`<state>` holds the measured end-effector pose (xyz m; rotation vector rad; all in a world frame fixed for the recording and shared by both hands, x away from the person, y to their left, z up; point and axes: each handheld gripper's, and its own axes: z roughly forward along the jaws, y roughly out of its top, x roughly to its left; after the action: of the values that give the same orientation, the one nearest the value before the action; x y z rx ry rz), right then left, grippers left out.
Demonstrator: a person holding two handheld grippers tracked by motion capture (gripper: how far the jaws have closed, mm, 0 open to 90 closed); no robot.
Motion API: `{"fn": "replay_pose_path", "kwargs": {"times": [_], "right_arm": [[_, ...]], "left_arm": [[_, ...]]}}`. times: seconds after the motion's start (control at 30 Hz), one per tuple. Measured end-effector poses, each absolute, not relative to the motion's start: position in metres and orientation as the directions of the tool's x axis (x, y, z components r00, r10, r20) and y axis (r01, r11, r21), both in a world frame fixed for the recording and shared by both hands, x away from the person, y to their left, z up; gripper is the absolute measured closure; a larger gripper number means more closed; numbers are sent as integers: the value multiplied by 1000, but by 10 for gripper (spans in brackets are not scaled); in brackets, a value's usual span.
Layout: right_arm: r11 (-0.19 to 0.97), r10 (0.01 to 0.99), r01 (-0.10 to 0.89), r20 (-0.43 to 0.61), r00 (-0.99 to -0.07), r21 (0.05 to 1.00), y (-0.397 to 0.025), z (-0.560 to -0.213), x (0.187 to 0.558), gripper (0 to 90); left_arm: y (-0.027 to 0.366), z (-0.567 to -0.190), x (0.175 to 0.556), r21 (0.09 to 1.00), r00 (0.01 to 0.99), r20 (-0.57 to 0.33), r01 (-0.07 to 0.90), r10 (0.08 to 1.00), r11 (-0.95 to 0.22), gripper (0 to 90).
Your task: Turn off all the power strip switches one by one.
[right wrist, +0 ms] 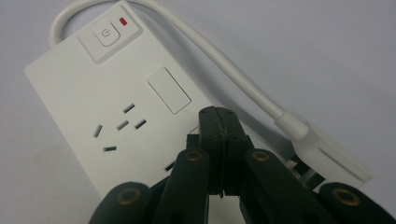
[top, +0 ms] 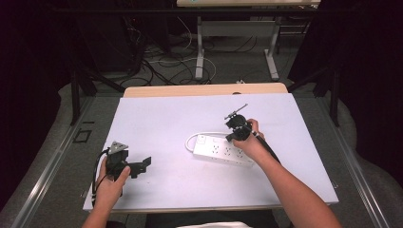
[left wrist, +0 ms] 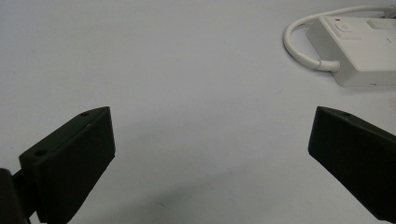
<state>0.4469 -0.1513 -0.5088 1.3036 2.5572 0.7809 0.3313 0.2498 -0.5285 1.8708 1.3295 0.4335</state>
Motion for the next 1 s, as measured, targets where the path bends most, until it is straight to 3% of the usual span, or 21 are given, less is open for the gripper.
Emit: {"fn": "replay_pose_path", "kwargs": {"times": [1.0], "right_arm": [[467, 801, 712, 89, -592, 524, -162, -513, 446, 900]], "left_arm": [[249, -529, 331, 760, 390, -157, 635, 907, -142, 6]]}}
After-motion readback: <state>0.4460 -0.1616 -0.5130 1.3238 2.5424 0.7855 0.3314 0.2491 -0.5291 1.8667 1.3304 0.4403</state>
